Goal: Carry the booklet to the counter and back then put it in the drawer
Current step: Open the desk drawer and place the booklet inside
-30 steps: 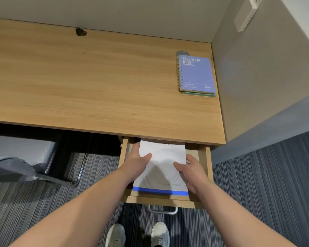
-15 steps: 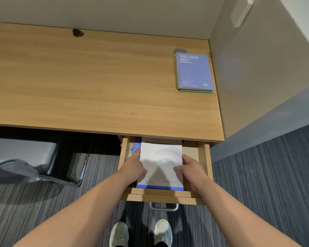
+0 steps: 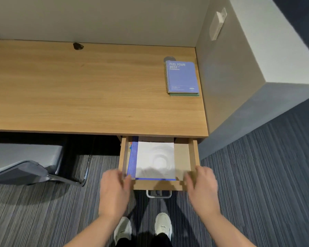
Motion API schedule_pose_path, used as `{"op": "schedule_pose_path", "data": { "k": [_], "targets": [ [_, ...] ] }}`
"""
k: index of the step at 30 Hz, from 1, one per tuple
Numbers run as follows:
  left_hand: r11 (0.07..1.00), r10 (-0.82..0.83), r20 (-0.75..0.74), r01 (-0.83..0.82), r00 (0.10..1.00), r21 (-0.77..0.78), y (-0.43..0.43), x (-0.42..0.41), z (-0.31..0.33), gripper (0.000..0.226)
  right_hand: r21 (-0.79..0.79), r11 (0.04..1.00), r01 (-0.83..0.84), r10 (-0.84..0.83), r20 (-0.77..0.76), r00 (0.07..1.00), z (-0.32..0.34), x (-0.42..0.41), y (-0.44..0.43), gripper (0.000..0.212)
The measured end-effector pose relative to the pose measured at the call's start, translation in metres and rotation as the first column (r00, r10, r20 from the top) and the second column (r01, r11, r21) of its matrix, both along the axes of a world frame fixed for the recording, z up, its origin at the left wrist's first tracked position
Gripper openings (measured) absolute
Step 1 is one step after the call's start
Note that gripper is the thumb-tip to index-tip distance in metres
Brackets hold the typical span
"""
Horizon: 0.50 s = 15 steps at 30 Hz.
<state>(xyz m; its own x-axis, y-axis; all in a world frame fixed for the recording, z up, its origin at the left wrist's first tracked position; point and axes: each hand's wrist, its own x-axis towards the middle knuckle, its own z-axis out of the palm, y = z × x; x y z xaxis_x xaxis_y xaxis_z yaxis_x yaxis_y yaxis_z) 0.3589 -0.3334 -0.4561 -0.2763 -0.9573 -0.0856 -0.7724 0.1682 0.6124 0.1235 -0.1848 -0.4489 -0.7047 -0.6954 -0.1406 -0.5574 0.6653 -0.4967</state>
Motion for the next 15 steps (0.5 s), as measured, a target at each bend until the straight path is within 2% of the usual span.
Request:
{"op": "schedule_pose_path", "data": {
  "k": [1, 2, 3, 4, 5, 6, 7, 8, 9, 11, 15],
  "targets": [
    [0.96, 0.251, -0.014, -0.247, 0.968, 0.128, 0.004, 0.006, -0.006, 0.049, -0.059, 0.984, 0.168, -0.168, 0.004, 0.986, -0.002, -0.003, 0.011, 0.037],
    [0.833, 0.487, 0.01, -0.468, 0.873, 0.296, 0.006, 0.01, -0.01, 0.061, -0.068, 0.934, 0.352, -0.345, 0.091, 0.934, -0.006, -0.006, 0.021, 0.036],
    [0.651, 0.661, 0.051, -0.606, 0.749, 0.458, 0.007, 0.012, -0.011, 0.068, -0.023, 0.851, 0.525, -0.508, 0.218, 0.833, -0.009, -0.008, 0.03, 0.041],
    [0.473, 0.774, 0.065, -0.644, 0.63, 0.601, 0.008, 0.013, -0.012, 0.071, 0.044, 0.75, 0.66, -0.63, 0.354, 0.691, -0.012, -0.01, 0.037, 0.048],
    [0.345, 0.849, 0.028, -0.595, 0.527, 0.726, 0.007, 0.013, -0.013, 0.073, 0.108, 0.647, 0.755, -0.689, 0.506, 0.518, -0.014, -0.012, 0.041, 0.055],
    [0.266, 0.904, -0.039, -0.489, 0.426, 0.83, 0.008, 0.012, -0.013, 0.076, 0.16, 0.555, 0.816, -0.663, 0.678, 0.318, -0.015, -0.011, 0.041, 0.061],
    [0.225, 0.937, -0.097, -0.369, 0.334, 0.902, 0.008, 0.011, -0.011, 0.078, 0.214, 0.484, 0.848, -0.559, 0.822, 0.112, -0.013, -0.009, 0.04, 0.066],
    [0.212, 0.954, -0.142, -0.261, 0.264, 0.942, 0.008, 0.01, -0.01, 0.081, 0.264, 0.442, 0.857, -0.444, 0.895, -0.047, -0.011, -0.008, 0.039, 0.07],
    [0.211, 0.963, -0.173, -0.175, 0.207, 0.962, 0.008, 0.007, -0.007, 0.082, 0.3, 0.417, 0.858, -0.354, 0.923, -0.15, -0.009, -0.006, 0.036, 0.075],
    [0.204, 0.974, -0.196, -0.074, 0.111, 0.976, 0.006, 0.0, 0.0, 0.084, 0.341, 0.375, 0.862, -0.247, 0.933, -0.262, -0.003, -0.004, 0.027, 0.083],
    [0.181, 0.983, -0.181, -0.024, 0.014, 0.983, 0.006, -0.014, 0.009, 0.082, 0.358, 0.303, 0.883, -0.155, 0.933, -0.325, 0.006, -0.003, 0.009, 0.083]
  ]
}}
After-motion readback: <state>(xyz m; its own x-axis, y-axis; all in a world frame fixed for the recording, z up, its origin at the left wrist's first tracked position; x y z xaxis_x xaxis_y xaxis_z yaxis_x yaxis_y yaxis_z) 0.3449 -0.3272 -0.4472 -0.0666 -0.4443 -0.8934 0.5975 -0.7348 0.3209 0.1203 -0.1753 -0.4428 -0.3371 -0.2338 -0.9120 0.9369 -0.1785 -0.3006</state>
